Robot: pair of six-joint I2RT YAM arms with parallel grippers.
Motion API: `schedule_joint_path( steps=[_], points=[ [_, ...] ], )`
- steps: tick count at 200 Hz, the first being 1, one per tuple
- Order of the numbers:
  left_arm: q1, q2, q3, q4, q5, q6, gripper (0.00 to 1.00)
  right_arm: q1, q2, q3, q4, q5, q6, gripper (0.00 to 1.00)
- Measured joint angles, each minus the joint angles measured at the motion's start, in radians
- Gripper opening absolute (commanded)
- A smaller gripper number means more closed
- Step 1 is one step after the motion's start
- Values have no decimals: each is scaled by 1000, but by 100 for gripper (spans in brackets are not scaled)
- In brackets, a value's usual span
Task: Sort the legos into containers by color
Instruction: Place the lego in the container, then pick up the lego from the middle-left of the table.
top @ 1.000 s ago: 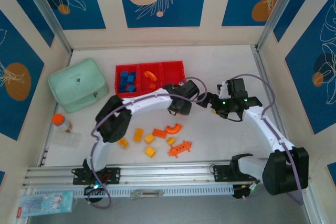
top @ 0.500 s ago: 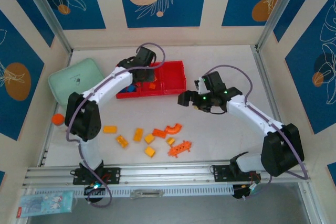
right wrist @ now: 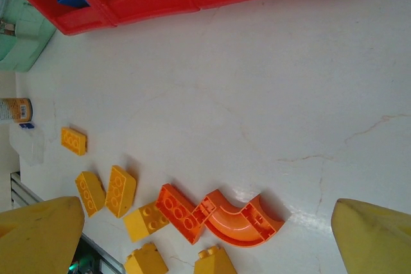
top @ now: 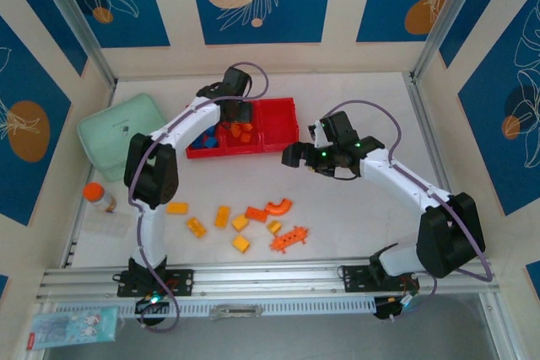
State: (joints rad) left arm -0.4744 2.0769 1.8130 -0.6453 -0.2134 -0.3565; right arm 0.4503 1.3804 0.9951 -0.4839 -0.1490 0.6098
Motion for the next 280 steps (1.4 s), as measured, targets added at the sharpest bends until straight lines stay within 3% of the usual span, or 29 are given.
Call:
schedule_joint_path(
  steps=[29, 63, 117, 181, 238, 280],
  points=[
    [-5, -46, -45, 2, 59, -1, 69, -18, -7, 0, -11, 10, 0, 99],
    [-52, -206, -195, 5, 130, -13, 72, -60, -64, -29, -20, 11, 0, 99],
    [-320, -367, -406, 17, 168, -52, 74, -135, -145, -114, -76, -5, -1, 99],
    [-494, -359, -518, 44, 195, -61, 80, -168, -254, -220, -138, -20, -2, 99],
    [-533, -224, -466, 74, 202, 18, 79, -222, -314, -287, -206, -20, 20, 99],
    [-550, -125, -389, 56, 201, 21, 72, -277, -346, -312, -214, -39, 24, 99]
  ],
)
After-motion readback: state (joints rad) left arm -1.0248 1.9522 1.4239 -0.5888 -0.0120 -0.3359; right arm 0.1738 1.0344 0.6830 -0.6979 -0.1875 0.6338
